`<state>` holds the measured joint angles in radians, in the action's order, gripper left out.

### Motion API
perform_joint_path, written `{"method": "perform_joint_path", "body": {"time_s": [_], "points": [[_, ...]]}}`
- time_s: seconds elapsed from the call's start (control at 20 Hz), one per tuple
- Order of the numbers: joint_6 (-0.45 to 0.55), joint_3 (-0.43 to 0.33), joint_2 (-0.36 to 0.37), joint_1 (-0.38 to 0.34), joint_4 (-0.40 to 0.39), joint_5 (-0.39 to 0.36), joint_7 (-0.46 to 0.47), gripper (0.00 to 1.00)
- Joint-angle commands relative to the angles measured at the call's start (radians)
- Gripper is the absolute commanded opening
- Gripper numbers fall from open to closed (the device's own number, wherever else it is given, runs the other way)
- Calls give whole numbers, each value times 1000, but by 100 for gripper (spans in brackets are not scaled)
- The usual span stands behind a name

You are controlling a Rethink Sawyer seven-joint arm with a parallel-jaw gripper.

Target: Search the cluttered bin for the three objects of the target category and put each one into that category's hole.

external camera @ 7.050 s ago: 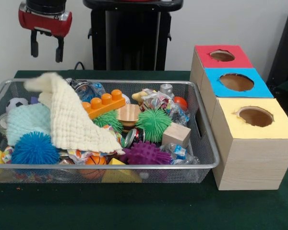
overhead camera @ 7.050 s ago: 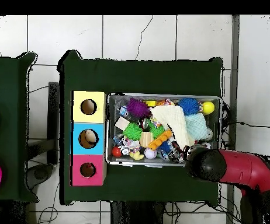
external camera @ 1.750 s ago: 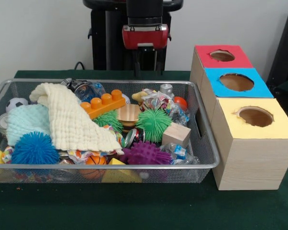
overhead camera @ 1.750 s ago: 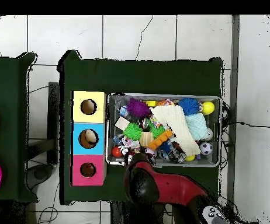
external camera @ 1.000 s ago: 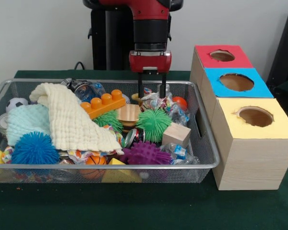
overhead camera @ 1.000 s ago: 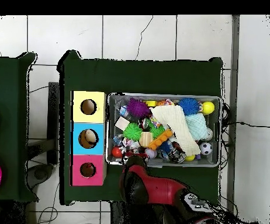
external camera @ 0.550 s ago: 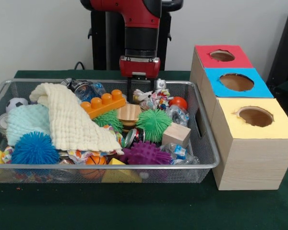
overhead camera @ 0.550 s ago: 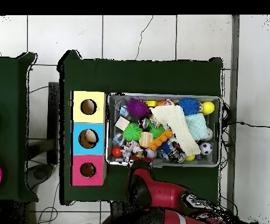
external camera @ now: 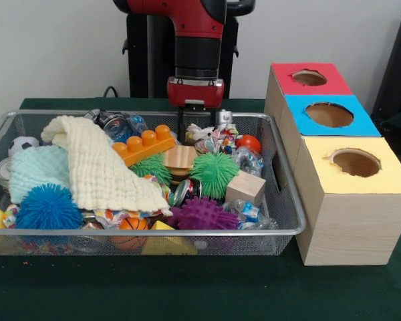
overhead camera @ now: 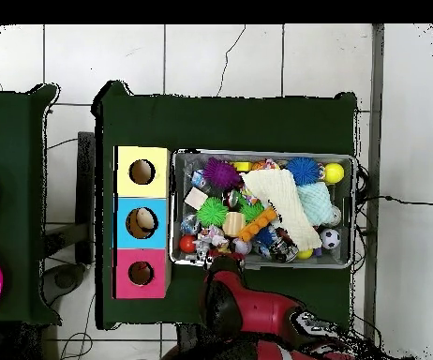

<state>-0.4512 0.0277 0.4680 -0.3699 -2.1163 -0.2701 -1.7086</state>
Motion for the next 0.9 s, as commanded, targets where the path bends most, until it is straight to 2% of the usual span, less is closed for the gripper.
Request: {"method": "perform_joint_path", "body": {"time_s": [0.05,0.3,0.65,0.9], "points": [[185,20,-42,1,90,8,-76,100],[159,50,-110,36,115,27,-79,100],[128,54,-184,44,148,17,-94,100],[145,84,-237,58,166,41,-97,100]]}}
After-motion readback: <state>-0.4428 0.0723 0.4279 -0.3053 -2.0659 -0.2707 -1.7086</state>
